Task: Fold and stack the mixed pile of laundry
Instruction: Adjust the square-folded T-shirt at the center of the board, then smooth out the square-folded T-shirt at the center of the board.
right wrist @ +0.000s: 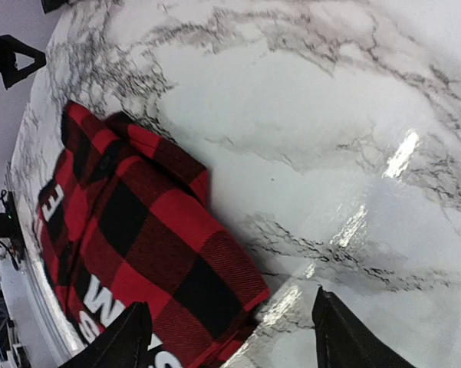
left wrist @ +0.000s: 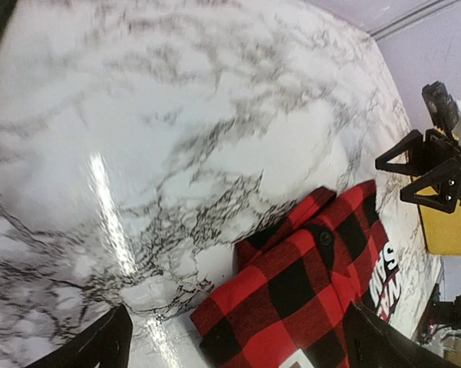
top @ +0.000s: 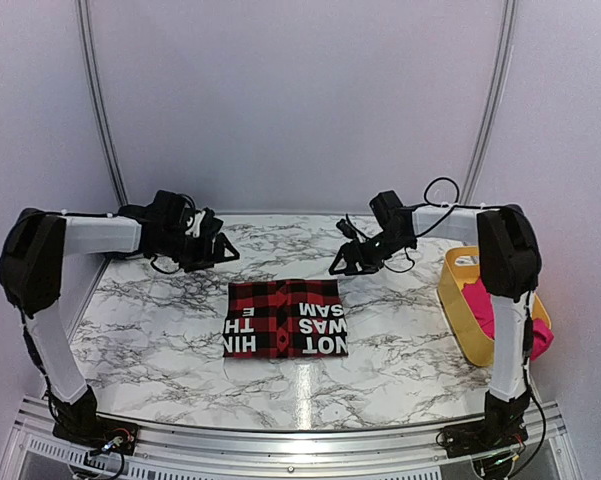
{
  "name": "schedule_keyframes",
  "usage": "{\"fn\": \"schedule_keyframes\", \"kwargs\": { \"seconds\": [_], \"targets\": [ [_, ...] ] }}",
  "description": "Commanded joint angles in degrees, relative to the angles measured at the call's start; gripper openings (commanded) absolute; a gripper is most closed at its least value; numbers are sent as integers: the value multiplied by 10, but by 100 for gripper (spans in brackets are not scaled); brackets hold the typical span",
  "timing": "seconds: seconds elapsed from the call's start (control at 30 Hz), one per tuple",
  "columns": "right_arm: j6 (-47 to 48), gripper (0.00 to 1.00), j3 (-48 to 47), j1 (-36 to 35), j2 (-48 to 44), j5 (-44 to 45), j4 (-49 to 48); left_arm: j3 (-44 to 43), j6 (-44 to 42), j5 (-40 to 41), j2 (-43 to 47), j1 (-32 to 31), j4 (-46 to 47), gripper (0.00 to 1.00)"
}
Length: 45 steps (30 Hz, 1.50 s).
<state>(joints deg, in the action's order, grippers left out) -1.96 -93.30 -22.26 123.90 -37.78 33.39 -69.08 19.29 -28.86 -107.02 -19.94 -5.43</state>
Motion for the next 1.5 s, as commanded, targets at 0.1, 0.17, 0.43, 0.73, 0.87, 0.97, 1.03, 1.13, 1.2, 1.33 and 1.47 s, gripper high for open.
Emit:
{"fn": "schedule_keyframes", "kwargs": {
  "seconds": [0.1,0.17,0.43,0.73,0.87,0.97,1.03,1.13,1.2,1.33,1.47],
  "targets": [
    [-68,75,-16,-5,-141,-52,-6,-44,0,98,199,1,-32,99],
    [-97,76,-5,-15,-162,-74,-25,-14,81,106,228,2,2,99],
    [-270,82,94,-71,-154,-146,-224,34,174,-41,144,-92,110,99],
    [-416,82,141,-78,-7,-173,-437,13,239,-33,-41,-147,179,99],
    [-368,81,134,-52,42,-151,-382,45,258,-22,-90,-109,204,99],
    [-336,80,135,-33,37,-145,-338,71,247,-34,-76,-92,205,99],
    [-327,80,139,-31,-5,-152,-304,91,229,-32,-15,-93,192,99],
    [-352,81,173,-43,-87,-174,-314,93,201,-18,81,-100,112,99],
    [-367,82,207,-62,-133,-178,-320,108,211,-30,128,-109,105,99],
    [-425,82,298,-116,-180,-191,-399,151,256,-47,158,-137,150,99],
    [-542,82,380,-154,-175,-212,-594,166,285,-39,130,-175,192,99]
  ]
}}
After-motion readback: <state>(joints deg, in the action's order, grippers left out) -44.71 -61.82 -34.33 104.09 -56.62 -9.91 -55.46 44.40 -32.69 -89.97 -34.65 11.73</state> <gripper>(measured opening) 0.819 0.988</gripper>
